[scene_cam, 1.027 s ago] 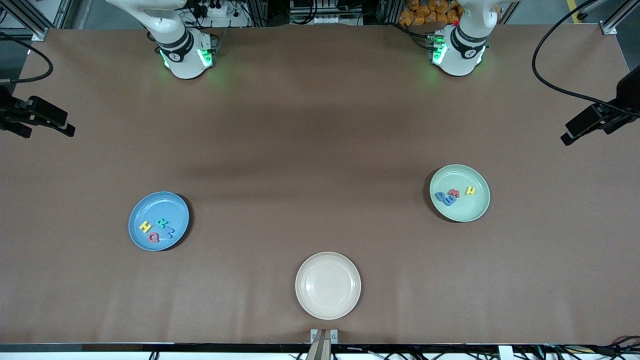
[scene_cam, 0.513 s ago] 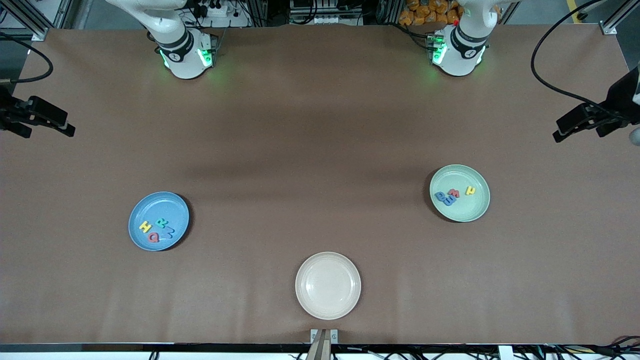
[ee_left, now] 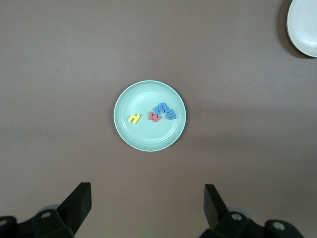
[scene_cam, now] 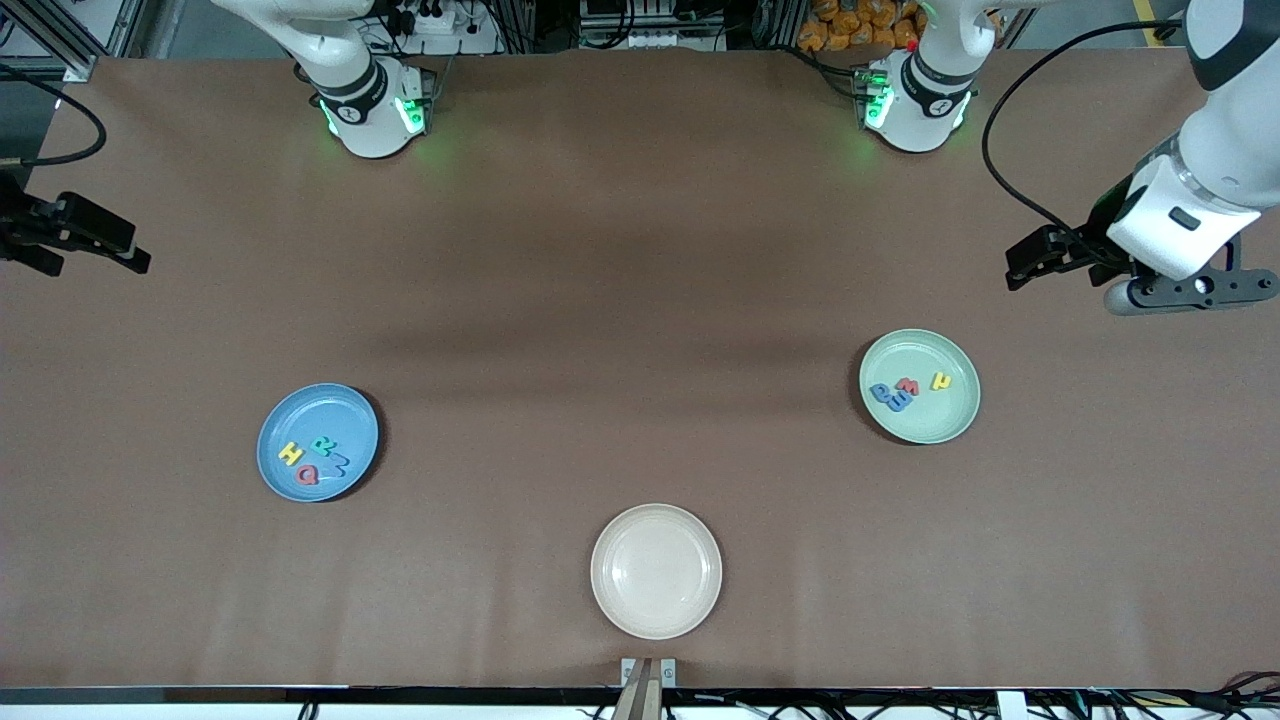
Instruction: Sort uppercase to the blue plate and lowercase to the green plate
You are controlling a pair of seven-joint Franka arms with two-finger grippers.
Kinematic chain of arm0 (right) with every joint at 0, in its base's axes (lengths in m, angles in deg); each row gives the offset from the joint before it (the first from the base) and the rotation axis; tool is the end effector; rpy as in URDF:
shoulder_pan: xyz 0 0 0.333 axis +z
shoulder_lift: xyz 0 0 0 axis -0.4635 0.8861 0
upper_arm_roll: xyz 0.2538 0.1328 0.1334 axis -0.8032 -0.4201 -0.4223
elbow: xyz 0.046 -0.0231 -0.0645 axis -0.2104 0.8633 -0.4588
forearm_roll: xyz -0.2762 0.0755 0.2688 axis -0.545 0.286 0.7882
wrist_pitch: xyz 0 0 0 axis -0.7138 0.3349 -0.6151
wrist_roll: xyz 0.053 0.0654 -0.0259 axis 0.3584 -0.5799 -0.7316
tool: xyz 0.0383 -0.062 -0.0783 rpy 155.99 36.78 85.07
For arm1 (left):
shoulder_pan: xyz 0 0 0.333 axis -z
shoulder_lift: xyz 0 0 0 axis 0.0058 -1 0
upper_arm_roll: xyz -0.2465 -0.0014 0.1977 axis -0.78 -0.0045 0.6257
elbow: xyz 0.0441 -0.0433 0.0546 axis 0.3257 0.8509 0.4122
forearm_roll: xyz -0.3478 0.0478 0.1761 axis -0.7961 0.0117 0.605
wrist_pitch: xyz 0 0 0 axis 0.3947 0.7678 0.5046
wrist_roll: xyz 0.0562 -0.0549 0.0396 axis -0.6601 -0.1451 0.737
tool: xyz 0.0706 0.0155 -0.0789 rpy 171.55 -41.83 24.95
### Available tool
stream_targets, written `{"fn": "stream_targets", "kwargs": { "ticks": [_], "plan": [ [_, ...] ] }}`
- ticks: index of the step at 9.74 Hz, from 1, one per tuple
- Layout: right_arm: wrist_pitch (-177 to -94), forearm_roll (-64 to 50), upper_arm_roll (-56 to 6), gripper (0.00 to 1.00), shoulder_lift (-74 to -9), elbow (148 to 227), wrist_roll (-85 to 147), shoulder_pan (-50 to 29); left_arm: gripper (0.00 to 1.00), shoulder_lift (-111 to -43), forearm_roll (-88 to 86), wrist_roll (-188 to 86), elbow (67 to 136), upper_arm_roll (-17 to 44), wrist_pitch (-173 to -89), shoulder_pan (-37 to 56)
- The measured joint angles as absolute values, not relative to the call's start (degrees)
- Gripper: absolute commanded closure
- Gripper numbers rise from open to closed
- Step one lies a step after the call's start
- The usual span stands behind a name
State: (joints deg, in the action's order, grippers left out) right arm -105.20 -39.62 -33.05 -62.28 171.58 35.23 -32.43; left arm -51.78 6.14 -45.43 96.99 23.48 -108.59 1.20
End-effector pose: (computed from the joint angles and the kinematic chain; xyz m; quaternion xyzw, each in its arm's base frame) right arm 0.5607 -0.0136 0.6519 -0.9992 0.0100 0.0017 0.0377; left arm 0.5532 -0.0936 0.5831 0.9994 0.0269 -0.0143 0.0157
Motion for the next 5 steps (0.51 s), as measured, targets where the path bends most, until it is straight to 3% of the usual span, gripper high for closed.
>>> {"fn": "stream_targets", "kwargs": {
  "ticks": [5],
  "plan": [
    [-105.2,-39.6,-33.1,0.0,-62.3,171.6,35.2,-32.4,0.0,-51.5,8.1,-45.4,96.6,26.0,-108.7,1.9]
  ]
}}
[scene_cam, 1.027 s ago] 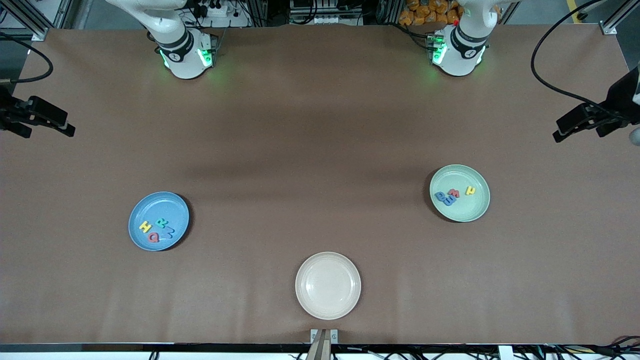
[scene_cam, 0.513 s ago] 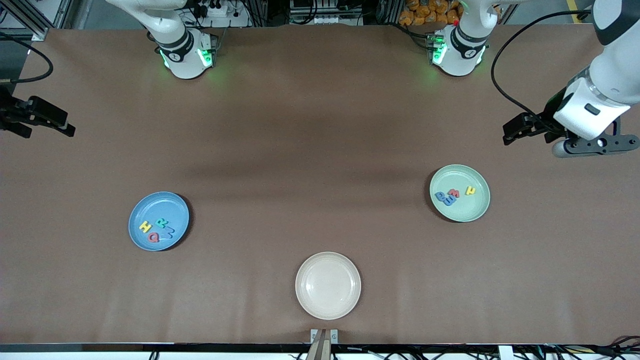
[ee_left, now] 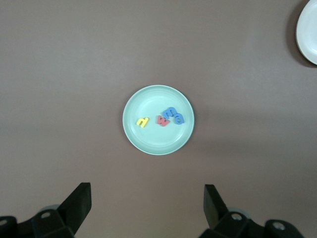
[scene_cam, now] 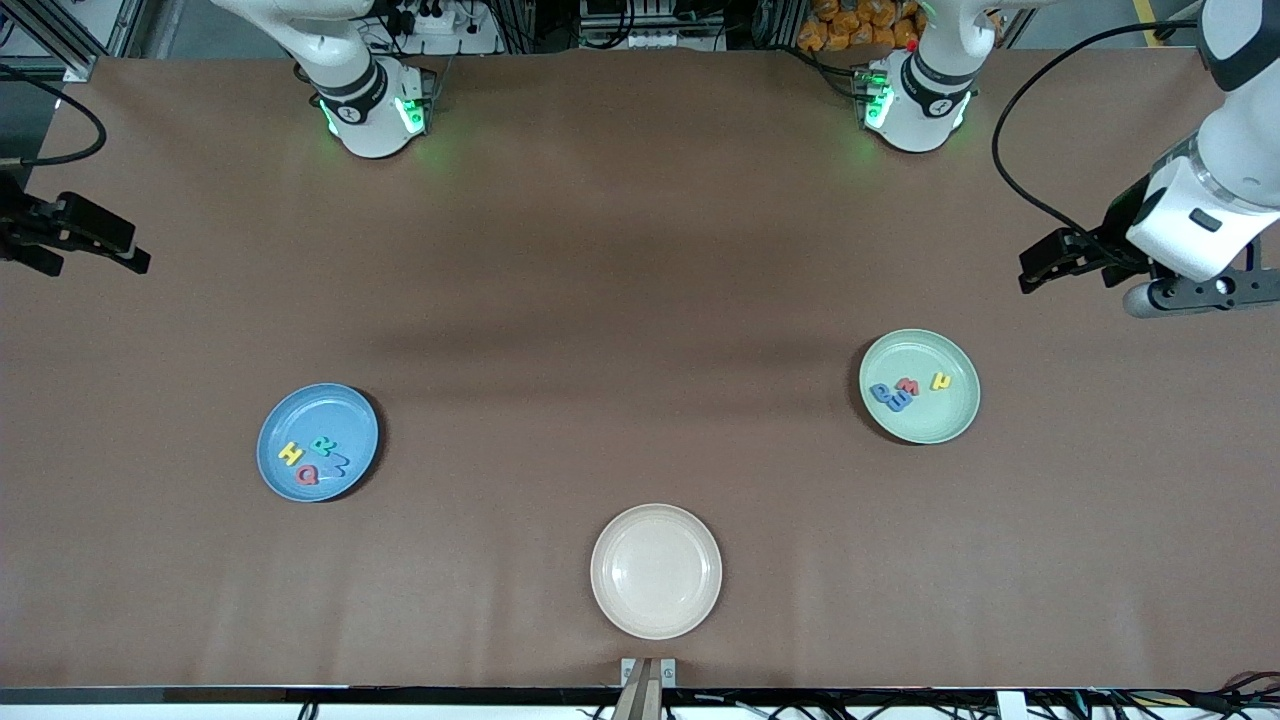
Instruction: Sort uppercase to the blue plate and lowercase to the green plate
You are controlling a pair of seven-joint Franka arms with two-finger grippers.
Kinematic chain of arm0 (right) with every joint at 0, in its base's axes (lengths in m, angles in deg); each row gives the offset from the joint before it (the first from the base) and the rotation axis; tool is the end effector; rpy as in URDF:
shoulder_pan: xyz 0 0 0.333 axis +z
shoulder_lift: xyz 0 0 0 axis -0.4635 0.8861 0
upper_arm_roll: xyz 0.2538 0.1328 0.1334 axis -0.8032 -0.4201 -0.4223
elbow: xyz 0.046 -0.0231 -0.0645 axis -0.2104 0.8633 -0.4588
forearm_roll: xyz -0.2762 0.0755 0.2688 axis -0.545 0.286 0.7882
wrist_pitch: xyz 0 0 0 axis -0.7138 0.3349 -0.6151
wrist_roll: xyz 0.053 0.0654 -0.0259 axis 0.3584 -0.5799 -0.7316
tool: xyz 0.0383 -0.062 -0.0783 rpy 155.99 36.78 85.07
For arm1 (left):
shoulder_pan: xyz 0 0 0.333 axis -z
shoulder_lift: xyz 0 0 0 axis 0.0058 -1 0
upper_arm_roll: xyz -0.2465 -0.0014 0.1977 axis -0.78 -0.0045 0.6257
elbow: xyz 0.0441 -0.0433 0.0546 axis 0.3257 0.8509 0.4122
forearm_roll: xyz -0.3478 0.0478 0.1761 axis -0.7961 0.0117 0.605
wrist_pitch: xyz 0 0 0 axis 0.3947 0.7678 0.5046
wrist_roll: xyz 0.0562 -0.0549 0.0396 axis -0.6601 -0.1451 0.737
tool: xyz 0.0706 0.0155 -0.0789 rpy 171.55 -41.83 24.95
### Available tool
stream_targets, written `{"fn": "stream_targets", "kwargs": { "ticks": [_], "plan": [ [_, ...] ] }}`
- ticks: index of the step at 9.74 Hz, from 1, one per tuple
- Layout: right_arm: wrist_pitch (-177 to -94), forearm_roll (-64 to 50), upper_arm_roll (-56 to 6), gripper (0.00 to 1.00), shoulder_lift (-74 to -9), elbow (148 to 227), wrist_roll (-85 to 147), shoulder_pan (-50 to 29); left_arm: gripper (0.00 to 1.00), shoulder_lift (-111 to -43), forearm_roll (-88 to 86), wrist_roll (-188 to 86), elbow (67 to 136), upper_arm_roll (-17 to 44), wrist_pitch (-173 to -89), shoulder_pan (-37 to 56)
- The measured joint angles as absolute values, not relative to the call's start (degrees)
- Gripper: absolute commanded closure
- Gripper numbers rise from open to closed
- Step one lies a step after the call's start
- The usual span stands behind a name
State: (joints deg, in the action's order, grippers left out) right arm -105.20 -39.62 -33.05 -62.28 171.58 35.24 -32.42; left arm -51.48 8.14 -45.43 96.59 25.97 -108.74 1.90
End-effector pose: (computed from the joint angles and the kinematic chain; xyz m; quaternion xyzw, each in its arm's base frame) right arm 0.5607 -0.0135 0.6519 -0.9992 0.0100 0.0017 0.0377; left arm 0.5557 -0.0730 0.5895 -0.9992 -0.0410 0.0037 0.0004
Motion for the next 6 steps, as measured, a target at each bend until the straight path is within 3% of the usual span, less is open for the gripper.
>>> {"fn": "stream_targets", "kwargs": {
  "ticks": [6],
  "plan": [
    [-105.2,-39.6,-33.0,0.0,-62.3,171.6,35.2,-32.4,0.0,-50.2,9.0,-52.9,96.6,27.7,-108.4,2.6]
  ]
}}
